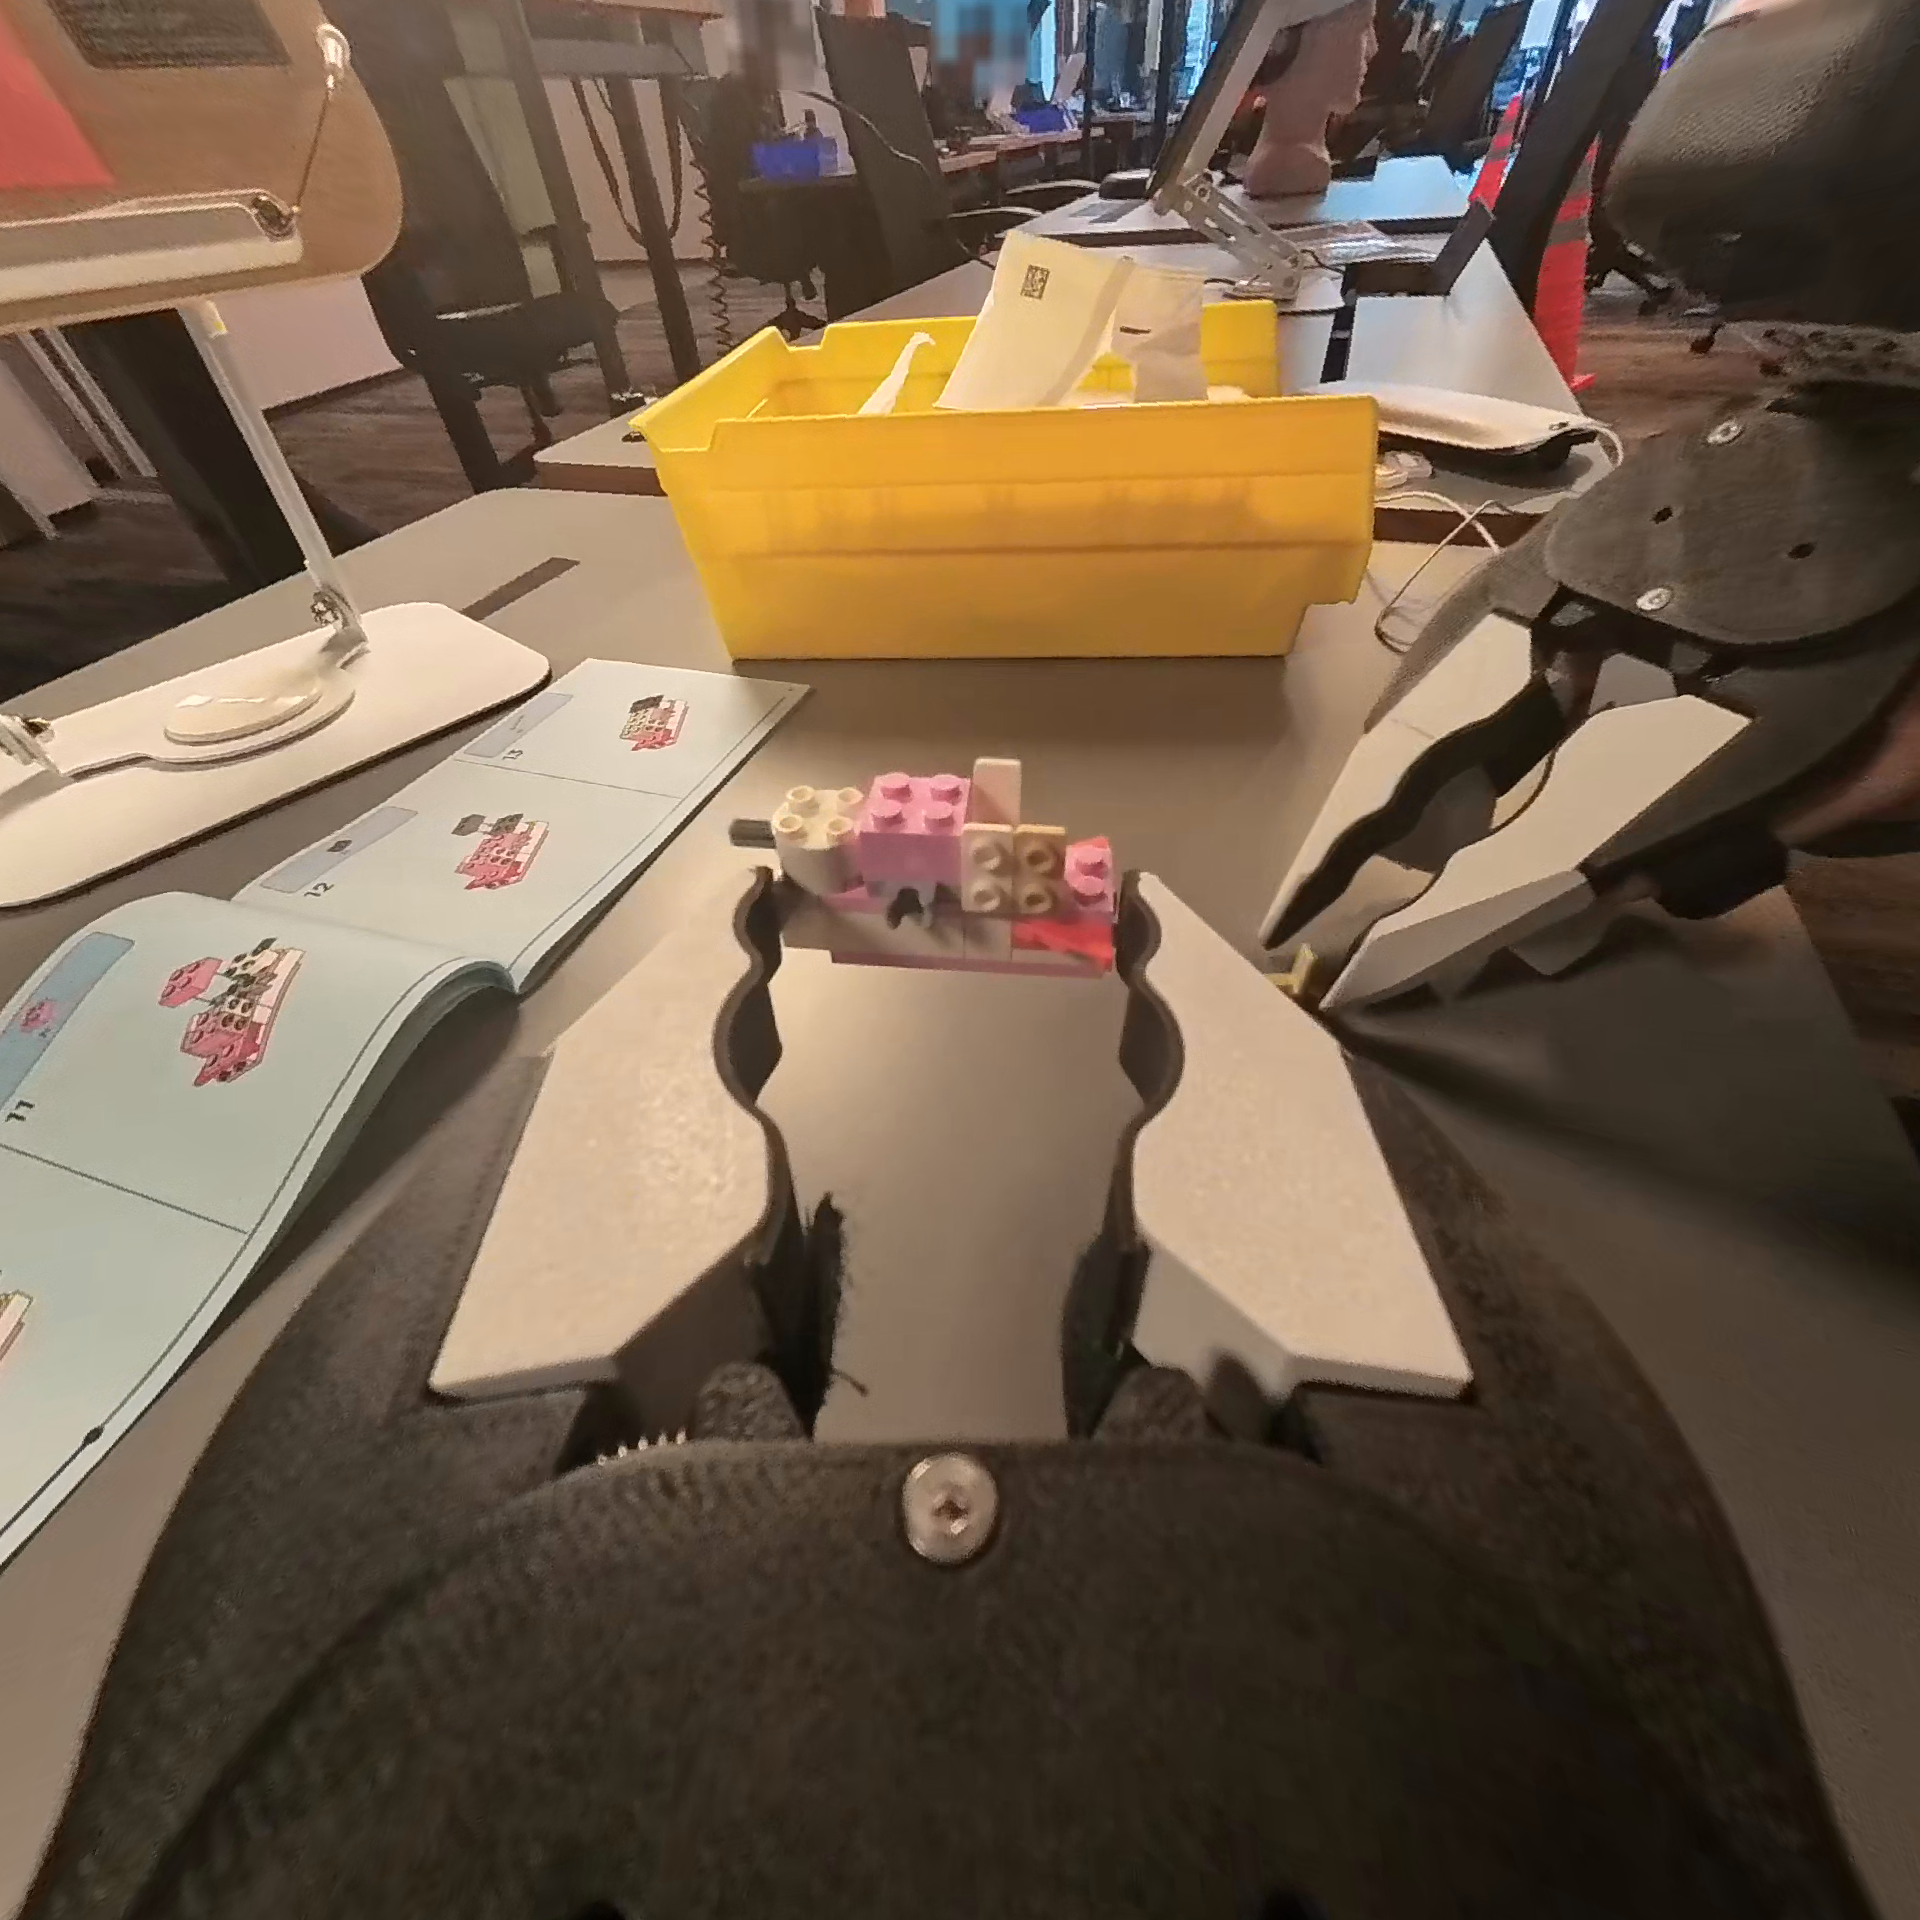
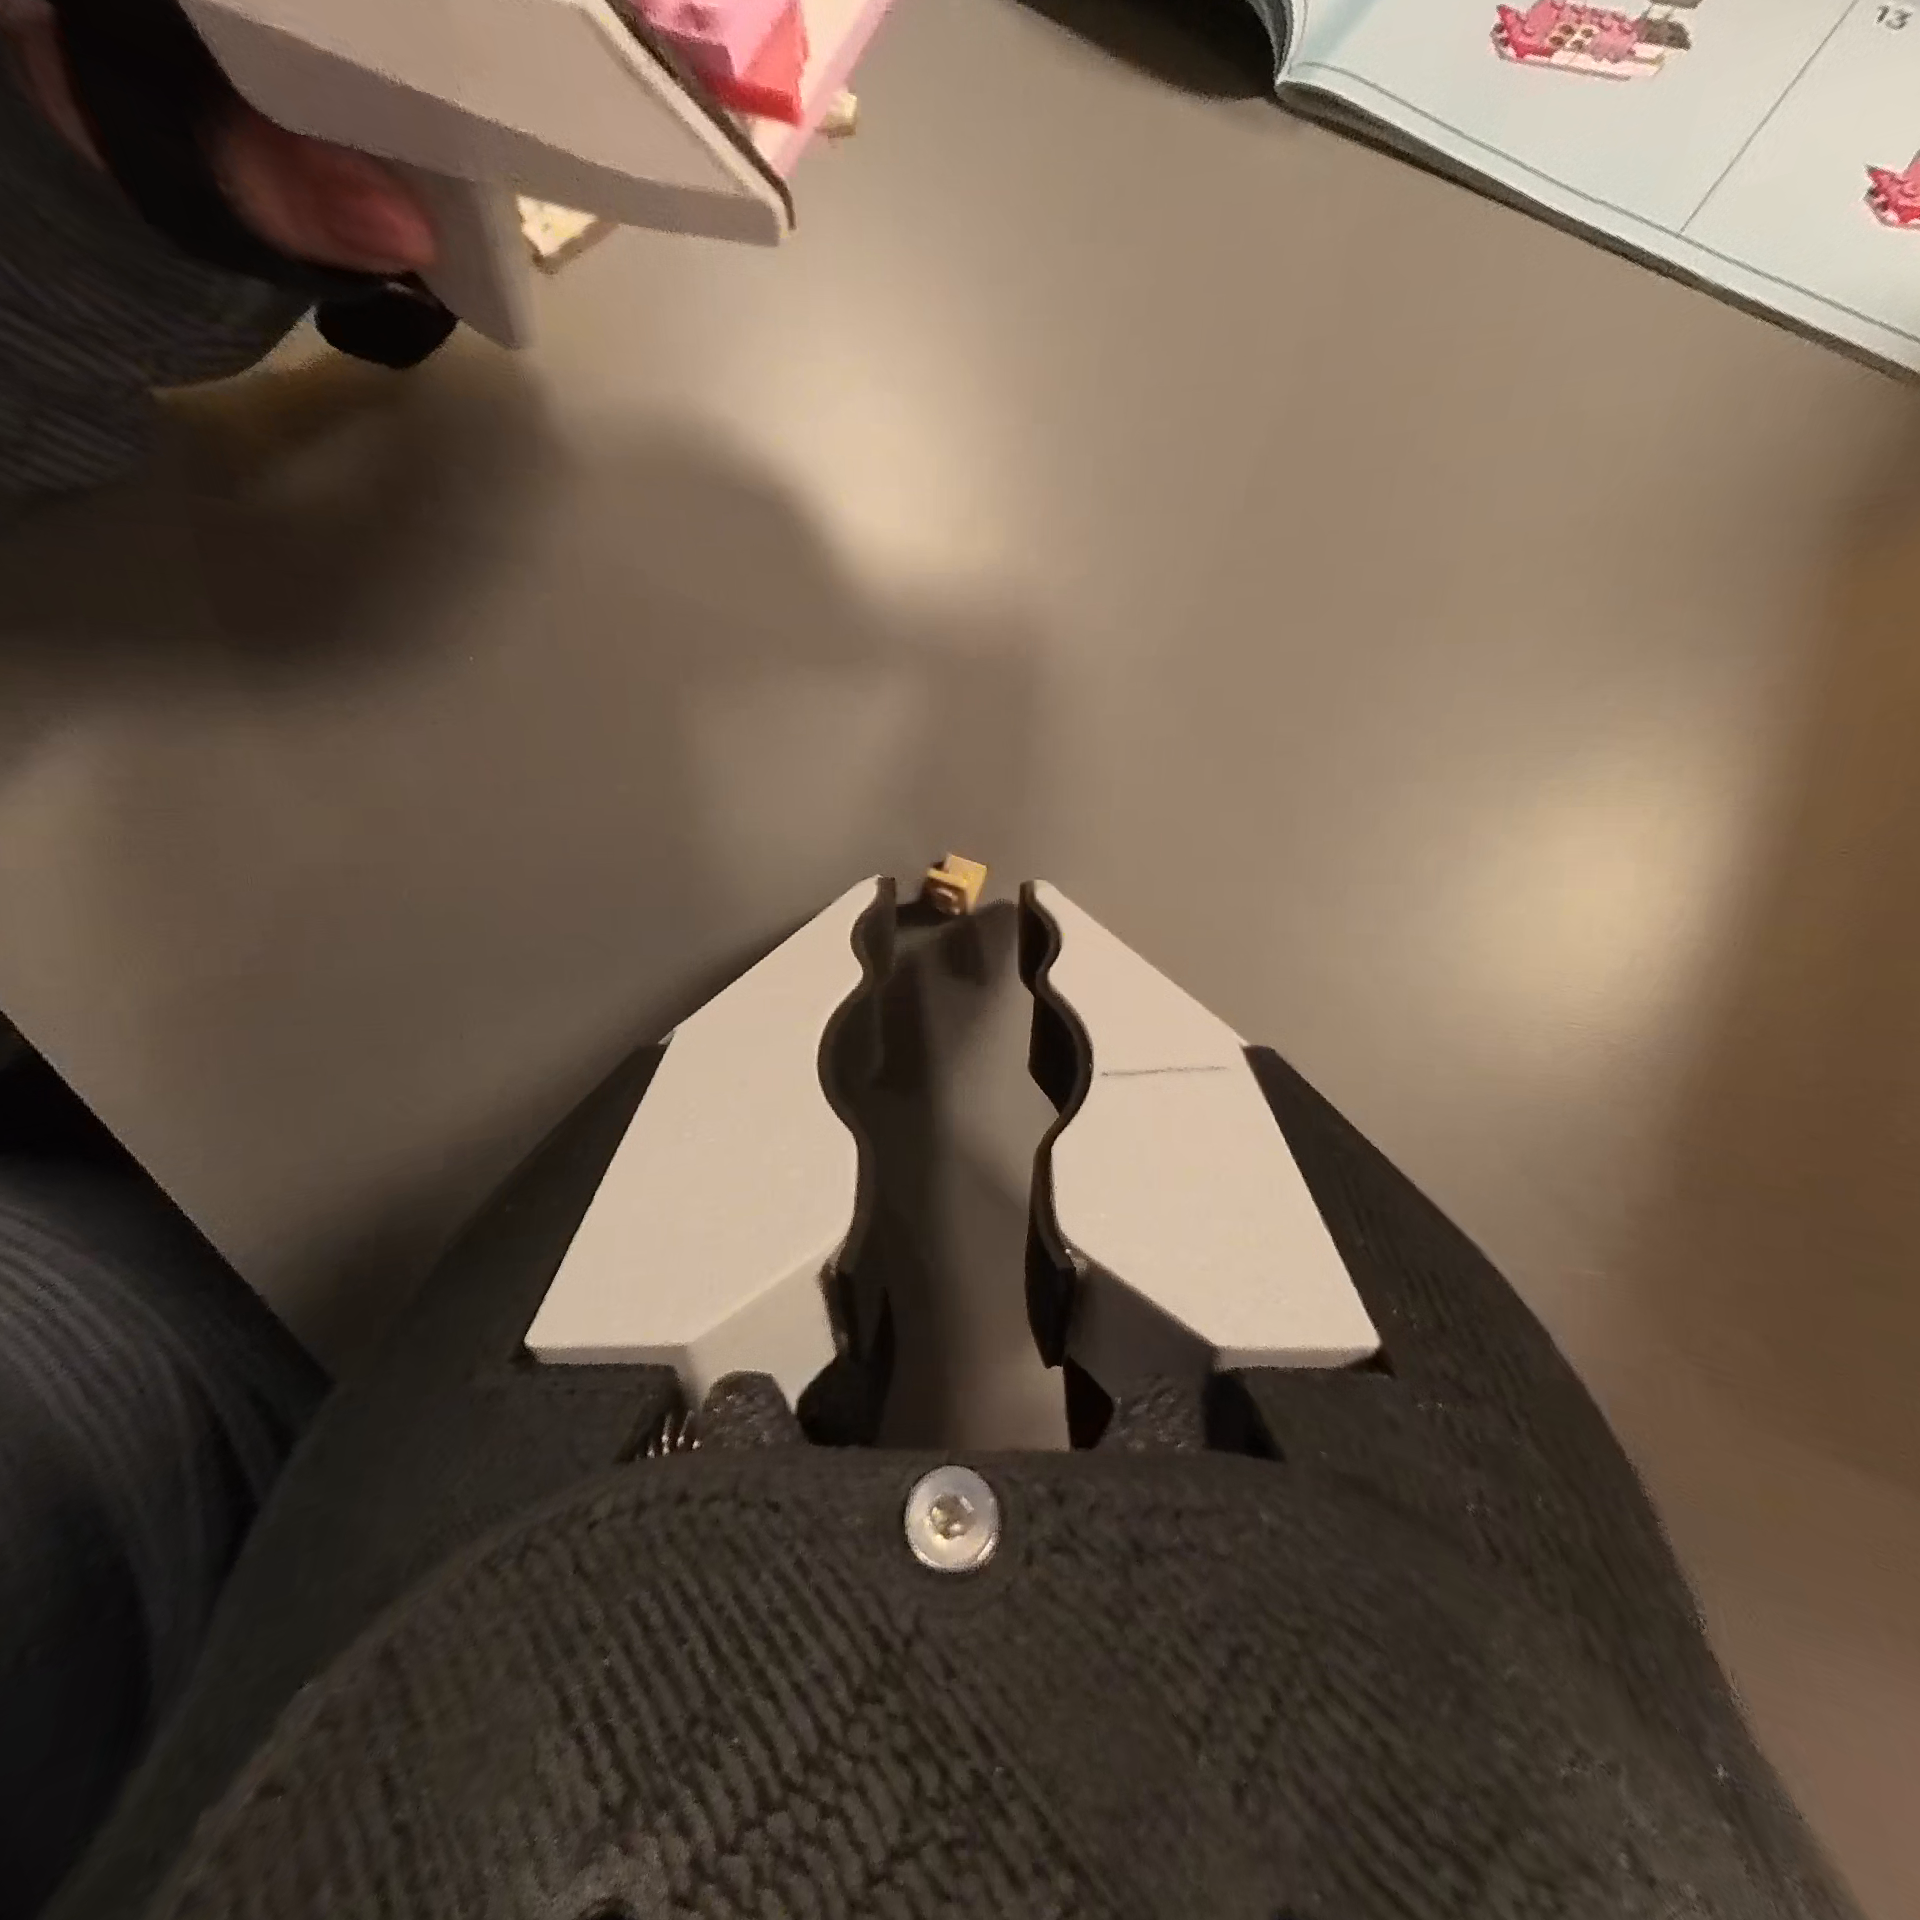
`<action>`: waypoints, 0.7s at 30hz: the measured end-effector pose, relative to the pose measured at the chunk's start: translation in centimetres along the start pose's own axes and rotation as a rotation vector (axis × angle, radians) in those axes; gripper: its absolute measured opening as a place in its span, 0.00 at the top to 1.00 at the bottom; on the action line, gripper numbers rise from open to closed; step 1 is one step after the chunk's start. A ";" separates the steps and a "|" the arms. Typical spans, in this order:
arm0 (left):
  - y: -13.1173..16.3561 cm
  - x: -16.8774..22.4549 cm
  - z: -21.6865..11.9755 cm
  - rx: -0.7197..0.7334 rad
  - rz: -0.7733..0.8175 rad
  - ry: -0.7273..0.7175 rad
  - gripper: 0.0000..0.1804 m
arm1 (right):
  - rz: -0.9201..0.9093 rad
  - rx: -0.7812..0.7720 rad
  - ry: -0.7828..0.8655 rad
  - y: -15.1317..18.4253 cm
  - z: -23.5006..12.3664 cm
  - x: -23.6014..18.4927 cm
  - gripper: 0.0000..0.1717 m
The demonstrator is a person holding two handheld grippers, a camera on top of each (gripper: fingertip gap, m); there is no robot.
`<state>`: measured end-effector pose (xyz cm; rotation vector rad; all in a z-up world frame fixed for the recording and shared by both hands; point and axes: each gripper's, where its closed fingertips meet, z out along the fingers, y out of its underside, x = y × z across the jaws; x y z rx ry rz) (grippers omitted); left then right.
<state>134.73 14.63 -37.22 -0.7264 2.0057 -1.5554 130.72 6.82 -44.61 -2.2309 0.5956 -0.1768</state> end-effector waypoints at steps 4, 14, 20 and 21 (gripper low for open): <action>0.1 0.3 0.1 -0.006 0.003 0.016 0.64 | -0.018 -0.004 -0.002 0.0 0.2 0.0 0.96; -1.6 4.6 -0.5 0.084 -0.057 0.300 0.64 | -0.412 0.230 -0.395 -9.6 -5.6 -3.2 0.97; -2.0 4.8 -0.6 0.110 -0.106 0.335 0.64 | -0.726 0.053 -0.451 -11.0 -5.2 -5.3 0.97; -2.0 4.7 -0.7 0.114 -0.114 0.333 0.64 | -0.755 0.020 -0.448 -11.0 -5.0 -5.4 0.96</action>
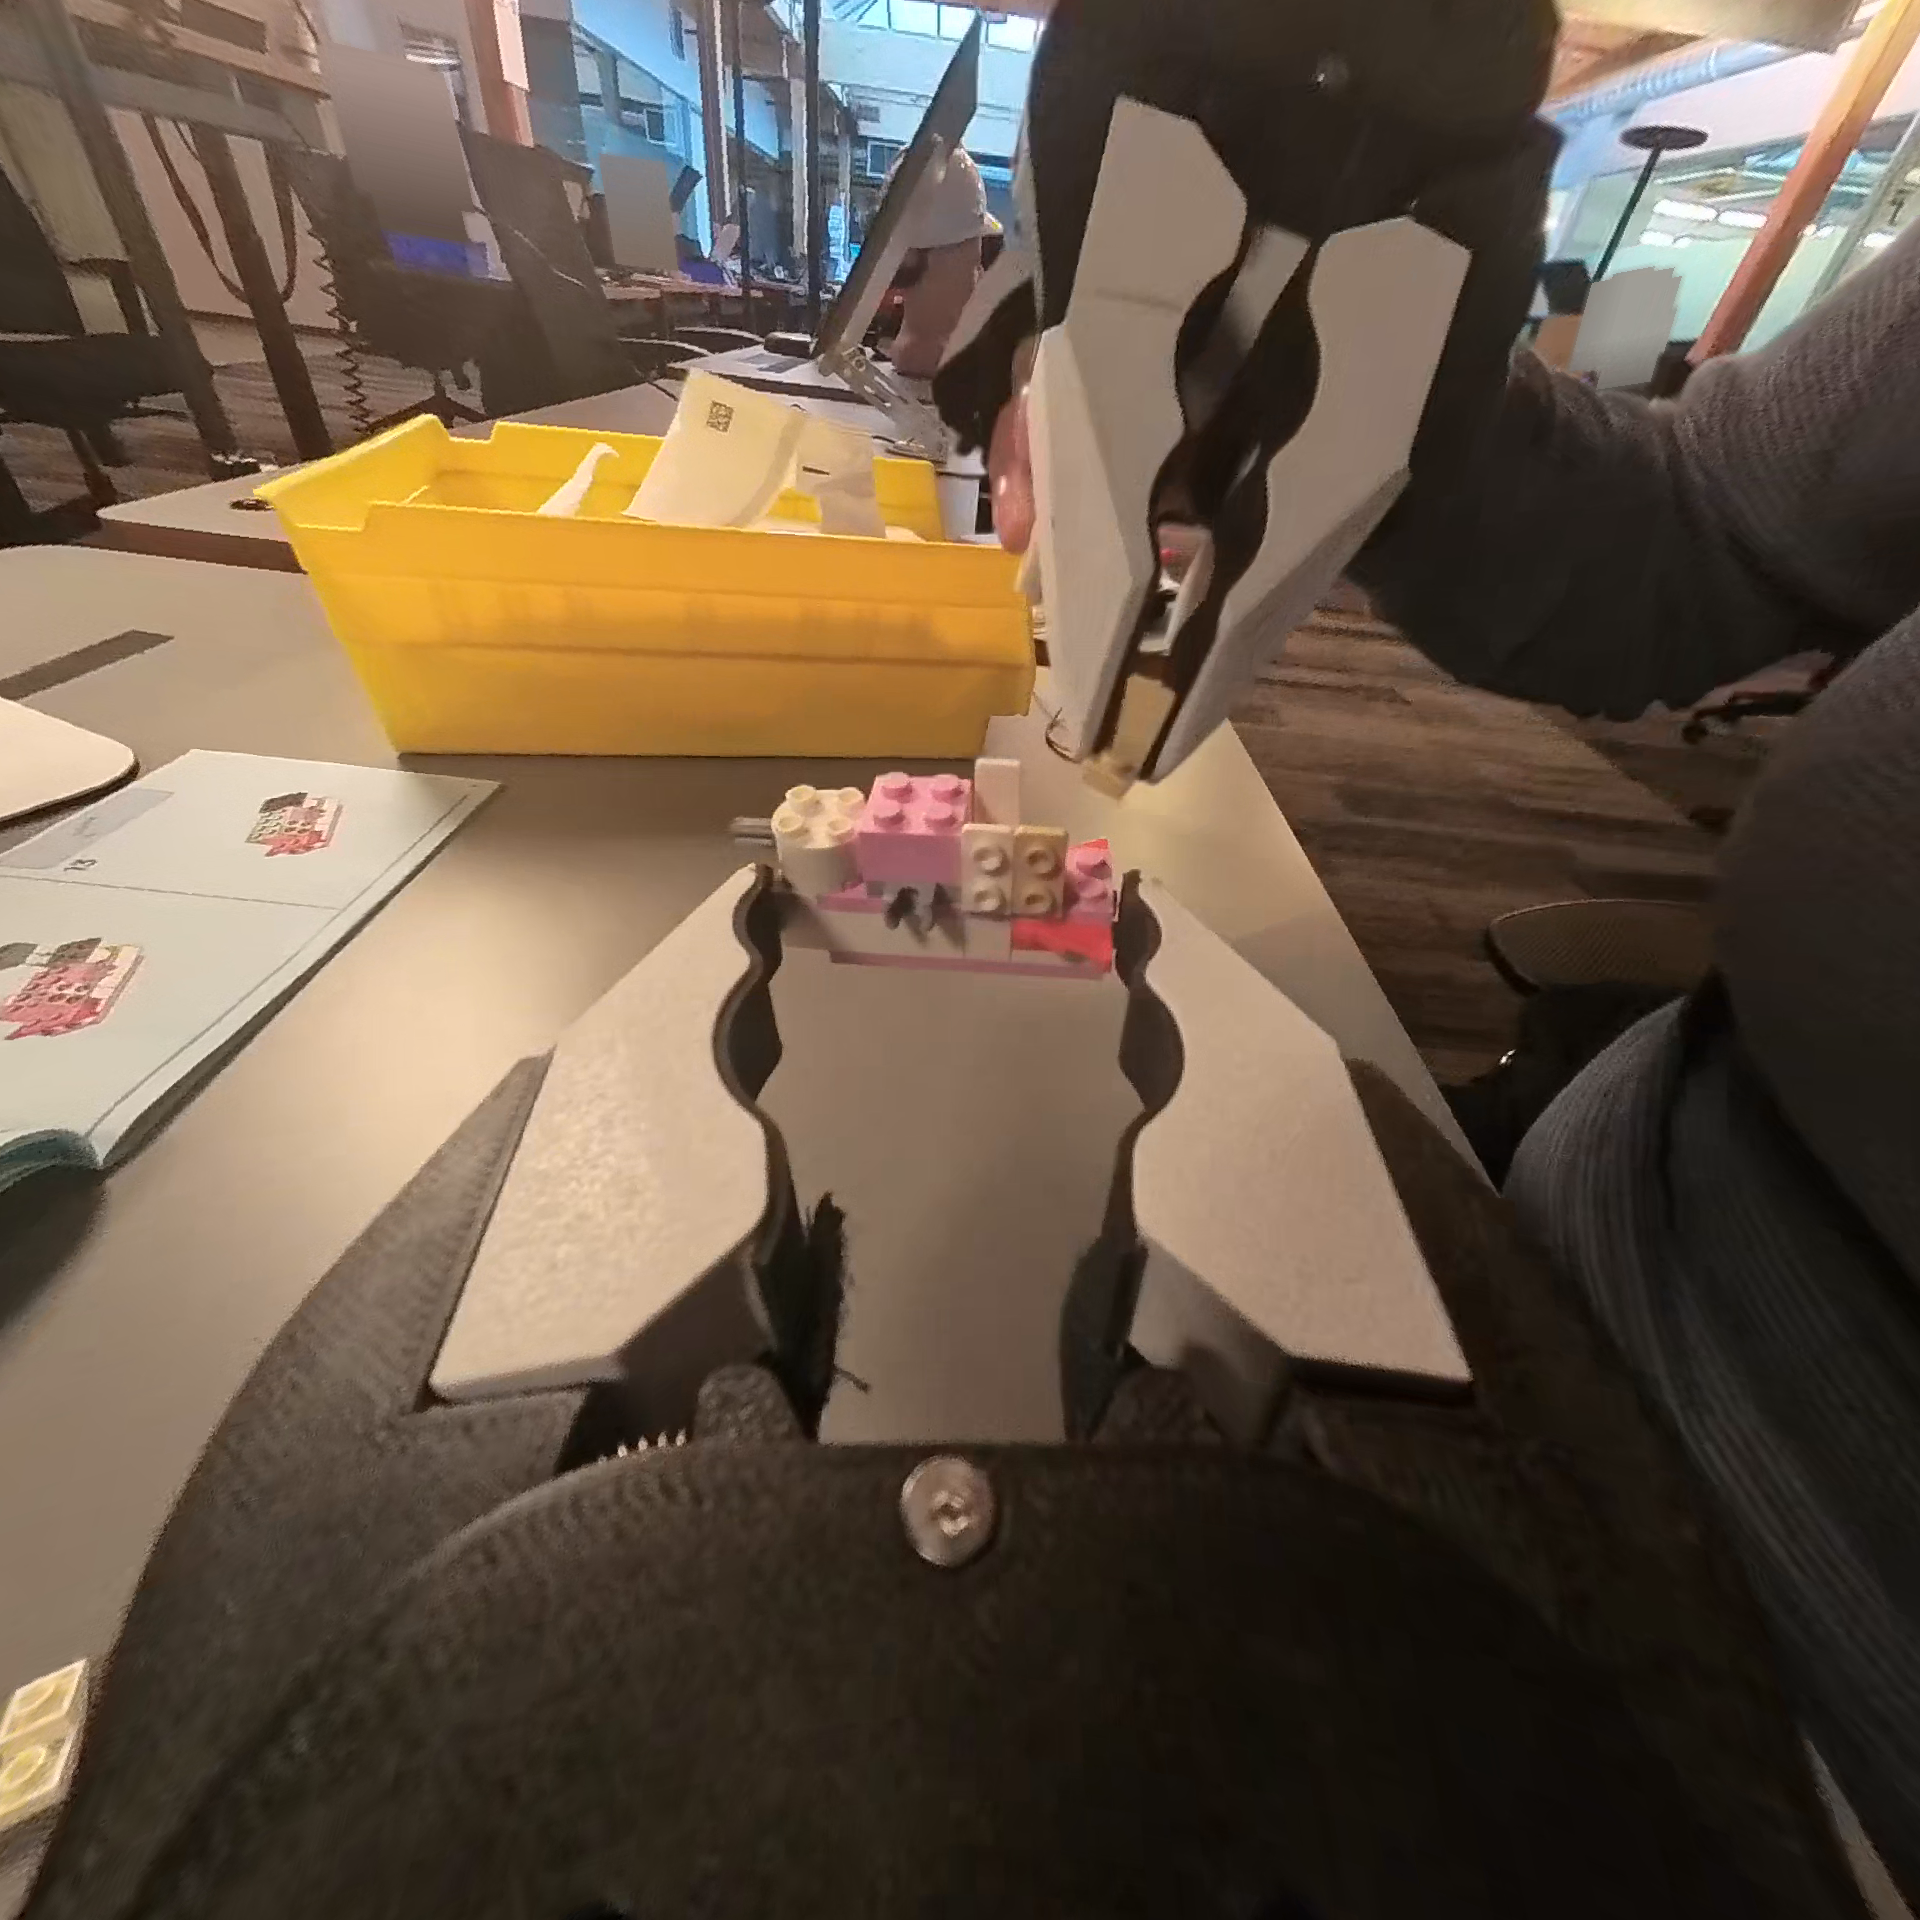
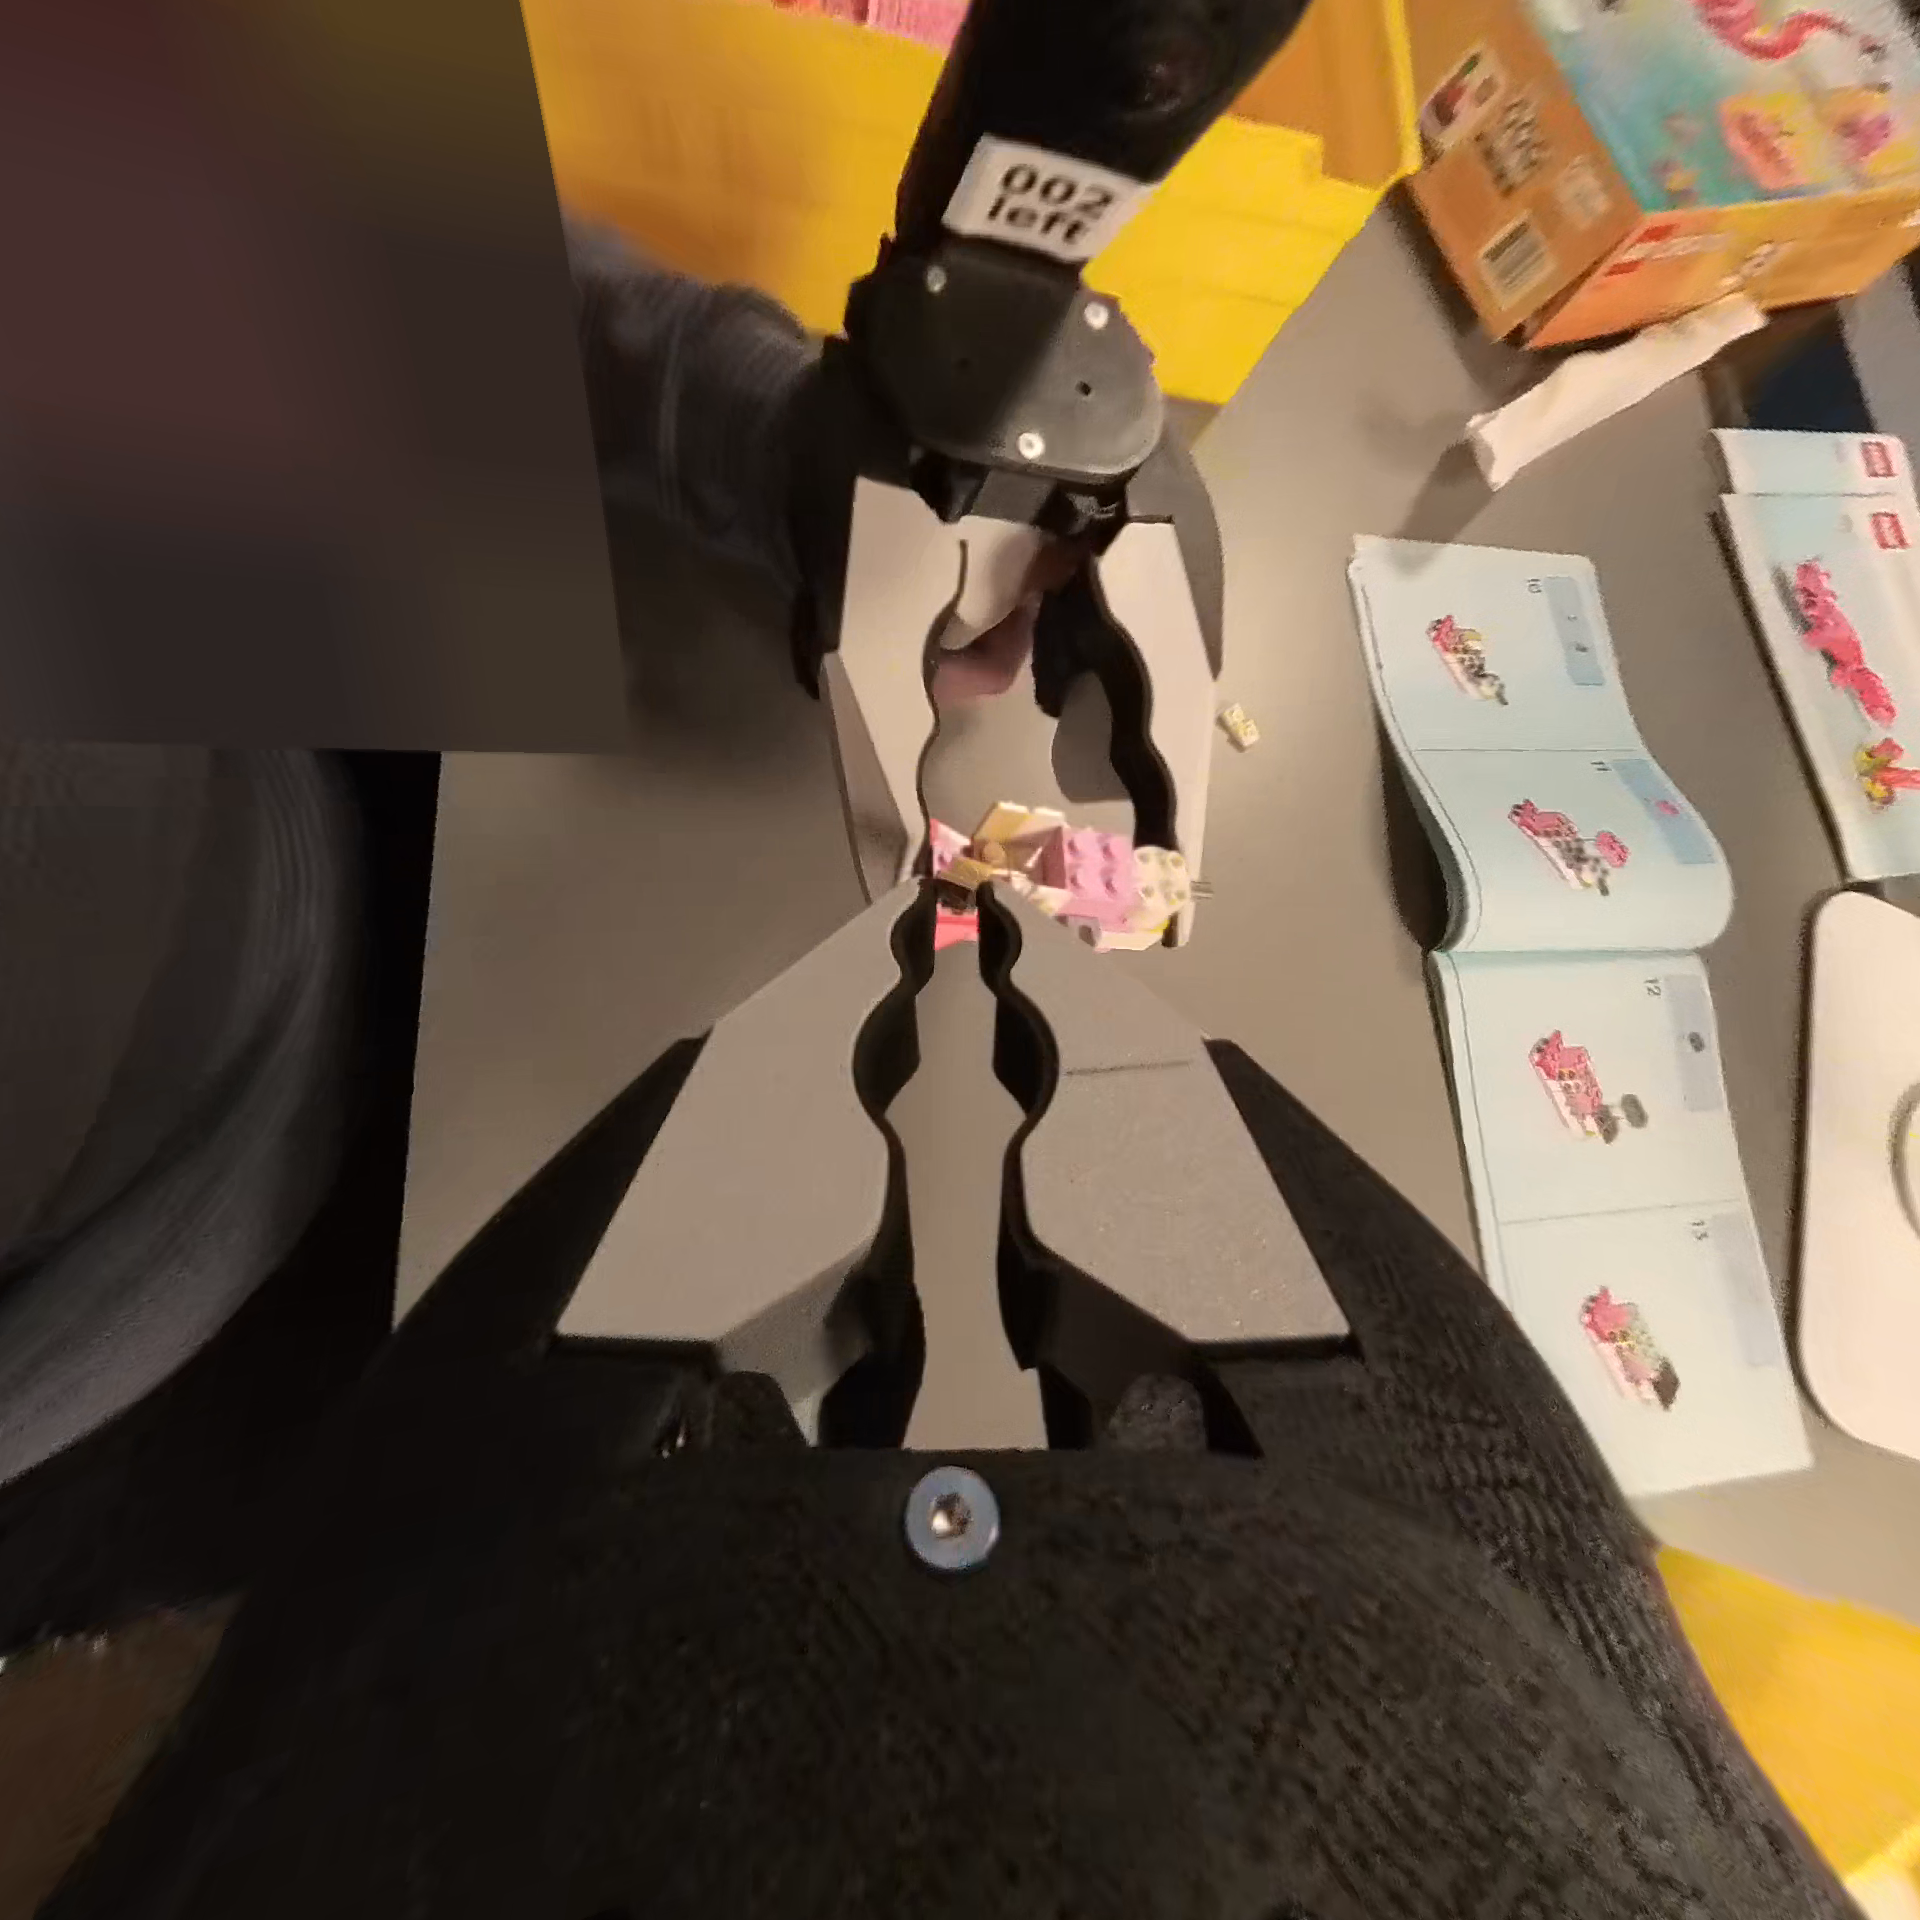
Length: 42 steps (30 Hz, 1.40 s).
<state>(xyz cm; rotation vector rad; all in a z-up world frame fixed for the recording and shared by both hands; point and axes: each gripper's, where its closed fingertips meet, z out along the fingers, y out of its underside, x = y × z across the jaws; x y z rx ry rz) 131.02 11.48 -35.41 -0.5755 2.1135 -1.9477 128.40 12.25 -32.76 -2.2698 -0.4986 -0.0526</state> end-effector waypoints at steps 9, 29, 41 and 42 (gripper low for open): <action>-0.7 0.0 -0.2 0.050 -0.038 0.017 0.65 | -0.032 -0.126 -0.037 0.0 0.7 0.5 0.97; -1.8 -0.2 -0.9 0.127 -0.101 0.041 0.64 | -0.107 -0.172 -0.012 -1.3 0.5 1.1 0.94; -1.9 0.9 -1.1 0.122 -0.116 0.126 0.64 | -0.104 -0.117 -0.072 -1.9 0.3 0.2 0.97; -2.1 1.4 -1.3 0.127 -0.117 0.161 0.64 | -0.107 -0.107 -0.106 -2.1 0.1 -0.2 0.97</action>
